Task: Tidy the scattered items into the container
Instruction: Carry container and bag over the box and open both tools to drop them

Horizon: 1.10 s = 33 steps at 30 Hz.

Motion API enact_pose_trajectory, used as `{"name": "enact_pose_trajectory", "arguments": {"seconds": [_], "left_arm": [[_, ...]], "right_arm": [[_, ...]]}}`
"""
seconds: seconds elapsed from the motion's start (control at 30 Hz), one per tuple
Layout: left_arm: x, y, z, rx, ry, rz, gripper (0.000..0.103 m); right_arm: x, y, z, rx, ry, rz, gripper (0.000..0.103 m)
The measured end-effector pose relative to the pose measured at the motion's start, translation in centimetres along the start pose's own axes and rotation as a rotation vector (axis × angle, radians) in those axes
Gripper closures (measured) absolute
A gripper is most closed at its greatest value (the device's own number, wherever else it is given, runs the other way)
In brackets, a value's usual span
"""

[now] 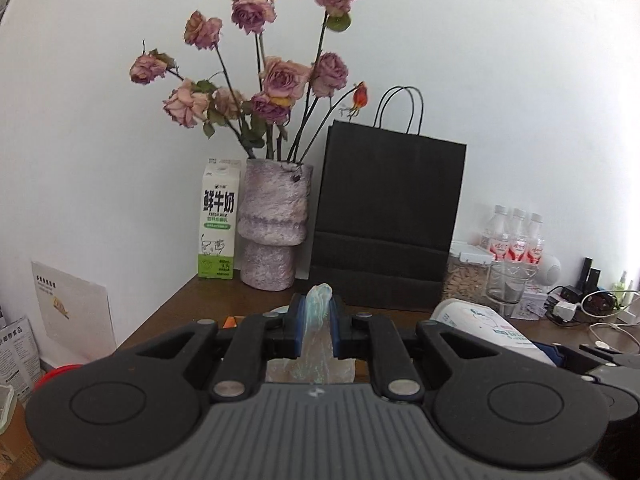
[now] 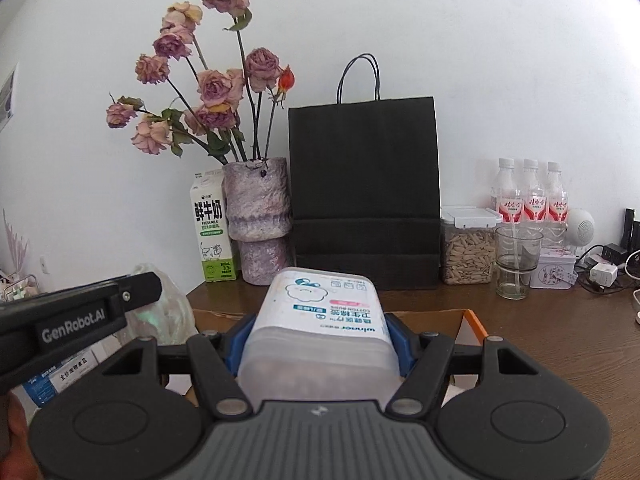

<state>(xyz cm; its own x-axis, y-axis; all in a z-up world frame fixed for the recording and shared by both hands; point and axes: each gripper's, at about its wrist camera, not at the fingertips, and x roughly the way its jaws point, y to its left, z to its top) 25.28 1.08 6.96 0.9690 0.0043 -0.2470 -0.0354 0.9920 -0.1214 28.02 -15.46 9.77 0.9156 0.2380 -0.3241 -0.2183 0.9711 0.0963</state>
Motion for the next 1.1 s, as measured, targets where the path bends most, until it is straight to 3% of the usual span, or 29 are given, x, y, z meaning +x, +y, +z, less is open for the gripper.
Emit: {"name": "enact_pose_trajectory", "arguments": {"seconds": [0.2,0.67,0.7,0.77,0.8,0.83,0.9,0.97,1.1], "left_arm": [[1.7,1.1,-1.3,-0.016,0.083,0.008,0.090],[1.4,0.3,-2.1,0.039,0.078,-0.018,0.088],[1.4,0.2,-2.1,0.041,0.072,-0.011,0.076],[1.1,0.1,-2.3,0.043,0.053,0.064,0.042],[1.1,0.2,-2.2,0.039,0.043,0.124,0.009],[1.0,0.5,-2.1,0.026,0.030,0.179,0.000],[0.8,1.3,-1.9,-0.012,0.035,0.134,0.000],[0.6,1.9,-1.7,-0.067,0.052,0.079,0.000],[0.4,1.7,-1.7,-0.050,0.040,0.099,0.000]], "right_arm": [[1.4,-0.7,-1.3,0.007,0.055,0.001,0.037],[0.9,-0.8,-1.9,0.002,0.059,-0.001,0.036],[0.8,-0.8,-1.9,-0.002,0.060,0.005,0.027],[0.4,-0.9,-2.0,-0.004,0.059,-0.033,0.019],[0.2,-1.1,-1.9,0.003,0.052,-0.058,0.015],[-0.1,-1.5,-1.8,0.018,0.047,-0.067,0.007],[-0.5,-2.3,-1.6,0.057,0.038,-0.039,0.000],[-0.9,-2.4,-1.5,0.070,0.035,-0.014,0.000],[-1.7,-2.0,-1.5,0.050,0.016,-0.007,0.000]]}}
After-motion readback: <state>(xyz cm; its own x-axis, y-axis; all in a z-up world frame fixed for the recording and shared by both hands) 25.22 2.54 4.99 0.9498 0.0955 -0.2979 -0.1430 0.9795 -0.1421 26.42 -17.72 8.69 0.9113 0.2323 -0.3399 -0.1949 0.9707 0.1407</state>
